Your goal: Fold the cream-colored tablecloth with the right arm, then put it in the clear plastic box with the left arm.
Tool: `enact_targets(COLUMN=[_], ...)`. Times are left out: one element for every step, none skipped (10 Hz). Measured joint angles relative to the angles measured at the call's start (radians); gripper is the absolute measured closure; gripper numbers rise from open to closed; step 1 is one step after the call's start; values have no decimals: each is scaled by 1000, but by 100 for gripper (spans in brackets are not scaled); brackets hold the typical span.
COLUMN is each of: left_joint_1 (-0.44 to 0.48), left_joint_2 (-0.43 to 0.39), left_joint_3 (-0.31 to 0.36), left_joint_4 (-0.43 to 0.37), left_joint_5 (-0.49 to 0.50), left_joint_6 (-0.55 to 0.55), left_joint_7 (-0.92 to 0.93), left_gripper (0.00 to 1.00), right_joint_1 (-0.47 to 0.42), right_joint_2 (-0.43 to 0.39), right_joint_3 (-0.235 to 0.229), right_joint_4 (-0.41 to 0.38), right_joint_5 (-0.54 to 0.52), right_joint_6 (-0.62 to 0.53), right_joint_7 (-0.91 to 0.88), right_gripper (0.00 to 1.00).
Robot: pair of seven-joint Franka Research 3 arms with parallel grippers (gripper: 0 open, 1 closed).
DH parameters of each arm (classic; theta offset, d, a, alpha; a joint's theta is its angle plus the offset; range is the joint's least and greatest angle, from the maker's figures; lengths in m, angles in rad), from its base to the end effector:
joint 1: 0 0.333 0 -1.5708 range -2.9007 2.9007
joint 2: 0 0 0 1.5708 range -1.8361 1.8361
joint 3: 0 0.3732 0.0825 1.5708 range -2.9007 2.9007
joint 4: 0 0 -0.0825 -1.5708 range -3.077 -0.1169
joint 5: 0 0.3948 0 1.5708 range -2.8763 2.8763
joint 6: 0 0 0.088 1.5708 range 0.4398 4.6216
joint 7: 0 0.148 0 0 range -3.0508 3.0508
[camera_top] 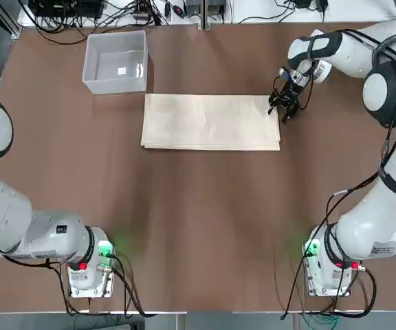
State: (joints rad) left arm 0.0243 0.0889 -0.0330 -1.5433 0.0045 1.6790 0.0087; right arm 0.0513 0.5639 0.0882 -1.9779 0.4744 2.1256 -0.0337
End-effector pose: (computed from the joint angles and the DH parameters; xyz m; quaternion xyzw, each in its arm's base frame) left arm 0.6092 -0.0038 0.6118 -0.9997 0.0088 -0.0234 0.0008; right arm 0.5781 0.1179 0.1619 -0.9565 0.0815 0.2124 0.1828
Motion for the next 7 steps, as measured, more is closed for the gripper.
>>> enact_targets(left_joint_1=[0, 0, 0, 0, 0, 0, 0], left_joint_2=[0, 0, 0, 0, 0, 0, 1], left_joint_3=[0, 0, 0, 0, 0, 0, 0], left_joint_4=[0, 0, 0, 0, 0, 0, 0], left_joint_5=[0, 0, 0, 0, 0, 0, 0], left_joint_6=[0, 0, 0, 0, 0, 0, 1], left_joint_7=[0, 0, 0, 0, 0, 0, 0], left_gripper=[0, 0, 0, 0, 0, 0, 0], right_joint_1=[1, 1, 1, 1, 1, 1, 1], right_joint_2=[0, 0, 0, 0, 0, 0, 0], right_joint_3=[6, 11, 13, 13, 13, 14, 14], right_joint_4=[0, 0, 0, 0, 0, 0, -1], right_joint_5=[0, 0, 0, 0, 0, 0, 1], right_joint_6=[1, 2, 3, 3, 8, 18, 23], right_joint_7=[0, 0, 0, 0, 0, 0, 0], right_gripper=[5, 5, 6, 7, 11, 16, 21])
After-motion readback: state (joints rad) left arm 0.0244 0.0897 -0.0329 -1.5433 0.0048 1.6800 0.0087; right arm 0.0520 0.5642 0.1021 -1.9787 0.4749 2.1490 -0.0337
